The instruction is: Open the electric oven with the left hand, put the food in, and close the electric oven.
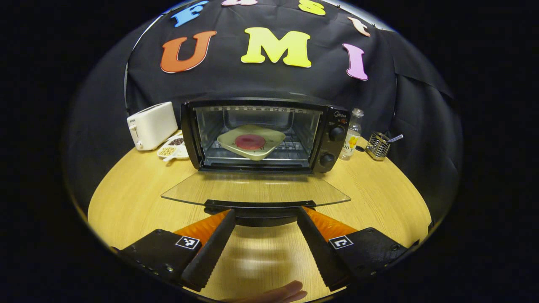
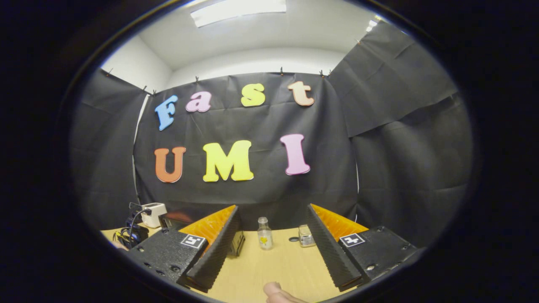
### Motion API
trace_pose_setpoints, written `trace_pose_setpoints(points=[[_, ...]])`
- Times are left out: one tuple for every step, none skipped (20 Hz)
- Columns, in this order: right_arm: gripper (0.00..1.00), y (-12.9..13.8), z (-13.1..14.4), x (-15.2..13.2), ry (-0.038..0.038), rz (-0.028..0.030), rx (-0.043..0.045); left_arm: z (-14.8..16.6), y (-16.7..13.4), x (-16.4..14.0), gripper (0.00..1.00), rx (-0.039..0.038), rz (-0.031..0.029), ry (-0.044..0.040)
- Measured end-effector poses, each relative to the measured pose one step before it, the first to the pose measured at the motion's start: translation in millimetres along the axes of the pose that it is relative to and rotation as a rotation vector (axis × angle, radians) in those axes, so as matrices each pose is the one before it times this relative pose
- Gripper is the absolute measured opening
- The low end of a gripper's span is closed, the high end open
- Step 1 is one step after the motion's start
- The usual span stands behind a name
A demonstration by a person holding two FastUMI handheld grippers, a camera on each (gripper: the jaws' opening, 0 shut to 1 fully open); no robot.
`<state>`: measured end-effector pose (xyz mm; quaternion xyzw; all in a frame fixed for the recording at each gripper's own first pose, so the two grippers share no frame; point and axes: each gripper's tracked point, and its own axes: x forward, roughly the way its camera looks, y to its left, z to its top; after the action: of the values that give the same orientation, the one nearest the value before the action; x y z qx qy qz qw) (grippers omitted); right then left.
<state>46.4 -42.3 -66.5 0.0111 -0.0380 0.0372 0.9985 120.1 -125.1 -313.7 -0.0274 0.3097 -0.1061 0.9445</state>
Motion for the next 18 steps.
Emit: trace_pose_setpoints(points=[[0.96,-0.97,-1.55,-1.96,0.00485,-0.00423,0.00030,6.36,1.86,-0.09,0.95,0.00702,0.01047,-0.01479],[0.96,-2.49,-0.31,-2.95,0.00105,-0.00949,0.00729,6.90,1.92,0.68,0.95,0.00587,0.00642,-0.01727],[1.00,-1.85,2.21,-3.10,-0.00351,-0.01027,0.00959,6.11,3.09,1.14,0.95,0.00171,0.00652,-0.01078],[0.96,-1.20,-0.13,-3.34,-0.00097,-0.00567,0.00486,6.05,0.92,-1.09,0.95,-0.00180,-0.00178,-0.00744],[0.96,-0.57,-0.48,-4.00,0.00203,-0.00371,0.00192,7.54,1.43,-0.58,0.95,-0.00076,-0.00300,-0.00711],[0.96,-1.02,-0.85,-3.51,0.00079,-0.00209,0.00215,7.06,0.88,1.11,0.95,0.00283,-0.00132,-0.01423],[0.96,0.53,1.40,-3.54,-0.00198,0.00019,0.00576,7.73,1.00,1.77,0.95,0.00425,-0.00263,-0.01838],[0.96,1.57,0.74,-4.32,-0.00026,0.00351,0.00683,9.17,1.22,2.06,0.97,0.00525,-0.00325,-0.02269],[0.96,1.20,0.42,-5.22,0.00081,0.00301,0.00695,8.17,1.39,3.19,0.90,0.00365,-0.00279,-0.02303],[0.96,-0.42,-1.64,-3.52,0.00009,0.00283,0.00583,7.35,1.03,2.09,0.98,-0.00024,-0.00188,-0.01748],[0.96,-0.20,0.00,-4.86,0.00037,-0.00077,0.00676,8.65,0.21,3.36,0.98,-0.00203,-0.00074,-0.01821],[0.96,-0.21,-1.62,-4.09,0.00171,0.00020,0.00395,7.01,0.28,3.63,0.99,0.00092,-0.00104,-0.01203],[0.96,-0.69,-0.05,-4.93,-0.00019,-0.00240,0.00524,8.42,0.94,5.53,0.98,-0.00153,0.00053,-0.01482],[0.96,-0.19,-0.06,-4.86,-0.00303,-0.00019,0.00375,6.85,0.38,4.90,0.98,0.00955,-0.00234,-0.00228],[0.96,0.50,0.75,-3.98,-0.00274,0.00119,-0.00055,6.15,2.11,1.96,0.98,0.02266,-0.00225,0.00112],[0.96,0.92,-1.96,-2.95,0.00696,-0.00201,-0.00641,6.51,4.94,3.80,0.98,0.01680,0.01333,-0.00484],[0.96,-1.15,-2.16,-2.94,0.01059,-0.00484,-0.00795,3.06,8.34,0.63,0.98,0.00706,0.03002,0.00020],[0.96,0.21,1.48,-4.40,0.00155,-0.00043,-0.00547,2.12,3.46,-1.16,0.97,-0.00572,0.02534,0.00349]])
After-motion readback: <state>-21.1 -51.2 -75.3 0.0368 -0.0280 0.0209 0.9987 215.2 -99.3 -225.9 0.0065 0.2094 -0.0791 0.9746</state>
